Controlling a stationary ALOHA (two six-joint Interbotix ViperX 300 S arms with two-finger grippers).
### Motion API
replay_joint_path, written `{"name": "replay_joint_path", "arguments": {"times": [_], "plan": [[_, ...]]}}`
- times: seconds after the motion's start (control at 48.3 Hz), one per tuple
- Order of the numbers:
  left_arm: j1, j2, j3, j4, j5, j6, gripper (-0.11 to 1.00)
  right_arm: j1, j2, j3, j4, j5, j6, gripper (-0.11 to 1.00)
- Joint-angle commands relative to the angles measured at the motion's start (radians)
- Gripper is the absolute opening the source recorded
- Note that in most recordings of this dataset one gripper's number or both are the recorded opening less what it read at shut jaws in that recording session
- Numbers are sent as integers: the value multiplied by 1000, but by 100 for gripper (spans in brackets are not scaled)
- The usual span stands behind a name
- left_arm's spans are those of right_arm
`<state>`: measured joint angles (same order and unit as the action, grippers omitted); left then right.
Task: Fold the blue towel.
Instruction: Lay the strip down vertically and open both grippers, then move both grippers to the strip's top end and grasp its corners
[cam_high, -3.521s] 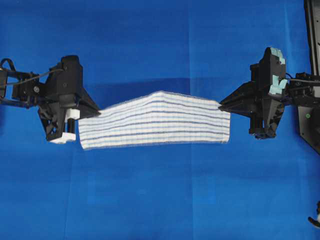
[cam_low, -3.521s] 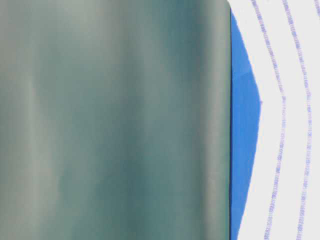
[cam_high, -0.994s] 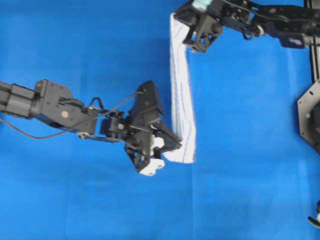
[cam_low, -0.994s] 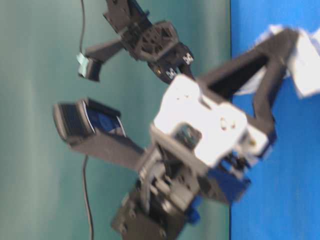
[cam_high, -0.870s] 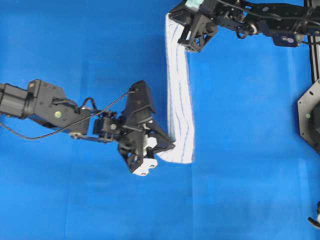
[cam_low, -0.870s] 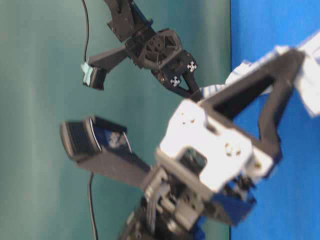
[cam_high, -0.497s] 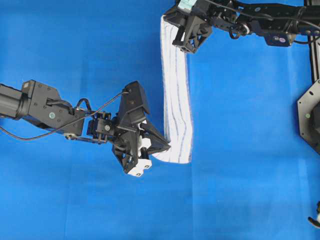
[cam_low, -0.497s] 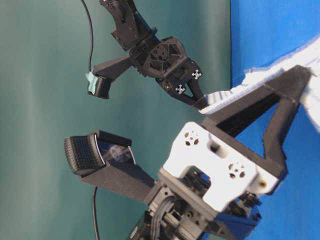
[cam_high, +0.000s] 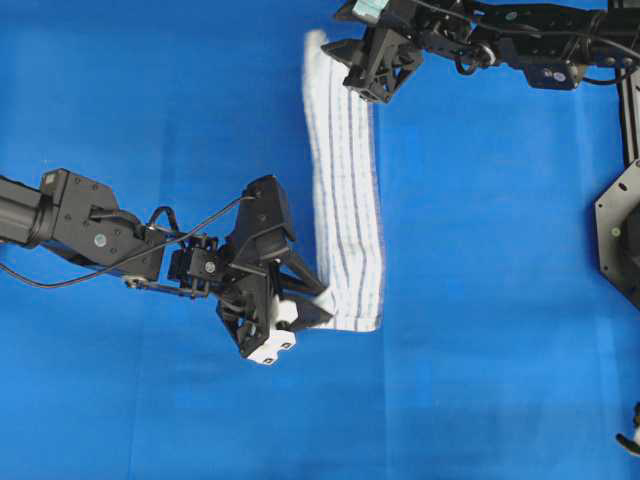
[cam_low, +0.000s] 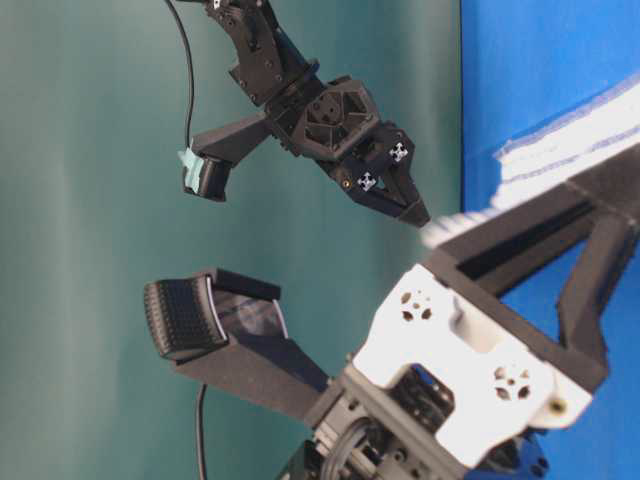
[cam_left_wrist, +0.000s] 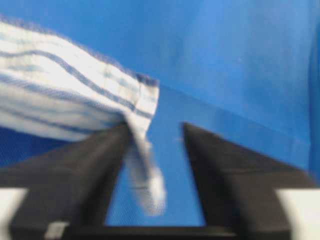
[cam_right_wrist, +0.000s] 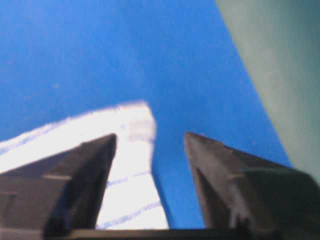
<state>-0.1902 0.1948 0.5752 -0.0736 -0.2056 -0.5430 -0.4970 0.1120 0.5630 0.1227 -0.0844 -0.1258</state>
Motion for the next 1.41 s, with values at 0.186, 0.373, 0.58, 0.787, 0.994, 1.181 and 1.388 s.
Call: {"name": "replay_joint_path", "arguments": {"times": [0.186,0.373,0.58,0.787,0.994,1.181,1.388], "plan": [[-6,-104,35,-5,69,-32,80,2,-18,-9,-2,-3,2,77],[-9,-209,101,-5,129,-44,75,2,-48,38,-2,-9,11,77],[-2,-342,175,3,196,-34,75,2,-124,115,2,-9,18,77],[51,-416,235,29,207,-23,75,2,-206,192,3,-11,28,77],[143,-451,276,29,210,49,75,2,-256,253,8,-12,28,77],[193,-449,275,29,210,98,75,2,-262,258,9,-11,28,77],[249,-446,270,29,209,137,75,-2,-258,255,9,-17,28,77]]}}
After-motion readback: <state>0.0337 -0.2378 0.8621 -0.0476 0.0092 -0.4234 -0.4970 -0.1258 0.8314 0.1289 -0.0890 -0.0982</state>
